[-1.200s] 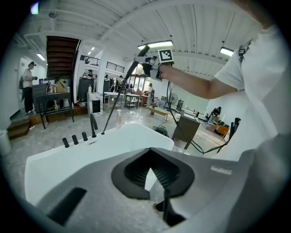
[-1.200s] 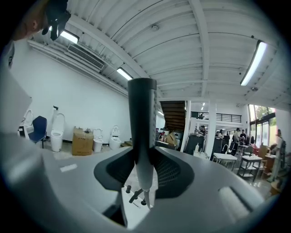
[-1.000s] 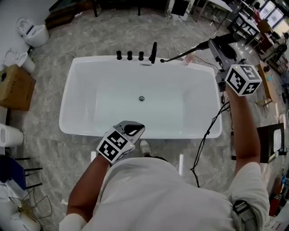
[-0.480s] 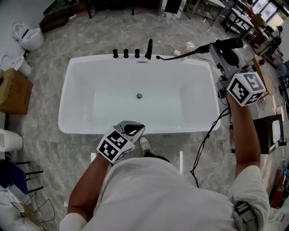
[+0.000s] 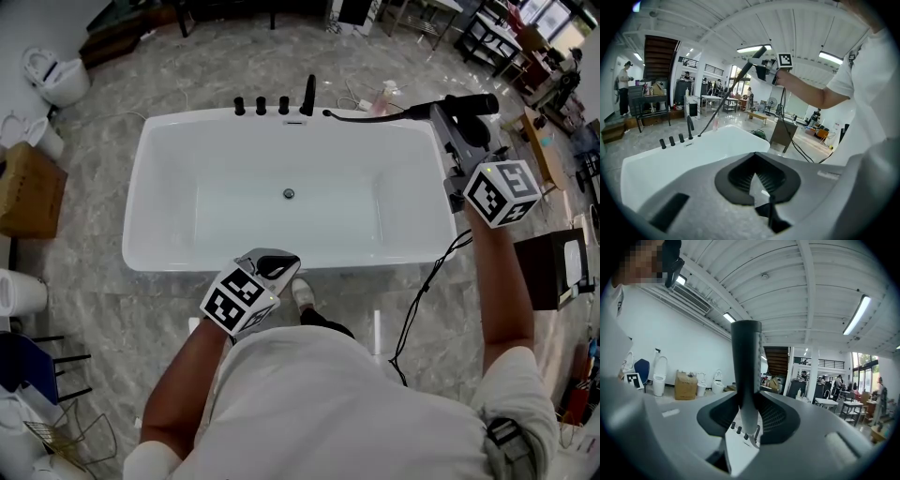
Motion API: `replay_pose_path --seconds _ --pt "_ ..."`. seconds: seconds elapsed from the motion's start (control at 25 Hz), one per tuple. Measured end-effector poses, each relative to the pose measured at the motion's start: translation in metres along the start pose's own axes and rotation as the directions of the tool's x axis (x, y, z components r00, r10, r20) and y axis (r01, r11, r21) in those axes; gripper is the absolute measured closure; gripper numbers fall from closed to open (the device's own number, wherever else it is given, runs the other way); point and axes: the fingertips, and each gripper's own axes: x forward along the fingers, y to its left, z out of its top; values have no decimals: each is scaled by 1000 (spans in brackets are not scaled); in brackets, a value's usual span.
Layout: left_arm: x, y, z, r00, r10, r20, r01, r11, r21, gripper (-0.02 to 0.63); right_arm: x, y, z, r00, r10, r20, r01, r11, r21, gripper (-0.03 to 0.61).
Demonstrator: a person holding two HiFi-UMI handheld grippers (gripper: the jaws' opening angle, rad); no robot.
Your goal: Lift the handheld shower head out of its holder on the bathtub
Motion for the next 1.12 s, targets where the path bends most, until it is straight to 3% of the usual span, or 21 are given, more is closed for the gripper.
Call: replay_pose_path --seconds 1.12 --pt "-10 -6 -1 1000 -7 7 7 1000 17 606 -12 8 -12 999 -31 -20 32 999 16 433"
